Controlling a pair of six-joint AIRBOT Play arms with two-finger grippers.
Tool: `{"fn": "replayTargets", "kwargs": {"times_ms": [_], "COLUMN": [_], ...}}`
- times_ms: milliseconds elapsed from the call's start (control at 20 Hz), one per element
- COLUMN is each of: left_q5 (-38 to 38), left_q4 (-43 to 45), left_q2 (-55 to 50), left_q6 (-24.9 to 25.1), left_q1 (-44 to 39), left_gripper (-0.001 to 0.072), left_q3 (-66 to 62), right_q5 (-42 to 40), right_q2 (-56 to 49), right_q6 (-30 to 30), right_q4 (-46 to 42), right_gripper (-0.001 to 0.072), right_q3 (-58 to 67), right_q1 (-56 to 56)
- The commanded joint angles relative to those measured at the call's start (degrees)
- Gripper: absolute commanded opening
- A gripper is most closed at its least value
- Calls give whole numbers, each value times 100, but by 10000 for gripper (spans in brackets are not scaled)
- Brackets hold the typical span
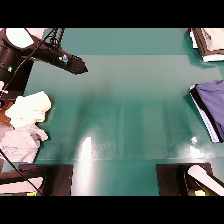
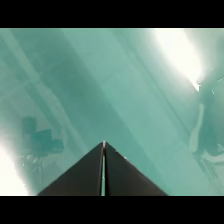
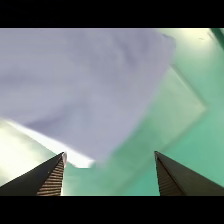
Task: Fold the shirts.
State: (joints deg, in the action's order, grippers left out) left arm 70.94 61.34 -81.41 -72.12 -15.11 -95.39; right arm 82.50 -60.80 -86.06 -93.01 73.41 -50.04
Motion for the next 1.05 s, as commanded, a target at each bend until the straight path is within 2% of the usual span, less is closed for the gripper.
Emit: {"fn": "replayTargets", "kwargs": {"times_ms": [0,50,100,150,250,300,600,1000], "left_q5": [-133,-155,-109,-7,2,-13,-52,-52], "left_q4": [-2,0,-2,-11,-17,-17,-22,-22], "left_q2": [0,0,0,0,0,0,0,0], "left_q6": [15,15,13,11,11,11,11,11], "left_q1": [-2,-2,-2,-2,-2,-2,-2,-2], "left_gripper": [26,25,25,26,26,26,25,26], "left_q3": [-2,-2,-2,-2,-2,-2,-2,-2], "right_q5": [63,37,-50,-120,-214,-221,-339,-341], "right_q2": [149,216,289,341,411,422,422,422], "right_q6": [-238,-238,-236,-236,-227,-149,-122,4], "right_q4": [1453,1880,2164,2260,2251,2251,2247,2251], "right_gripper": [626,623,549,449,190,28,15,16], "right_q3": [-7,-50,-107,-131,-131,-109,-57,-57], "right_q1": [404,660,994,1351,2129,2492,4079,4592]}}
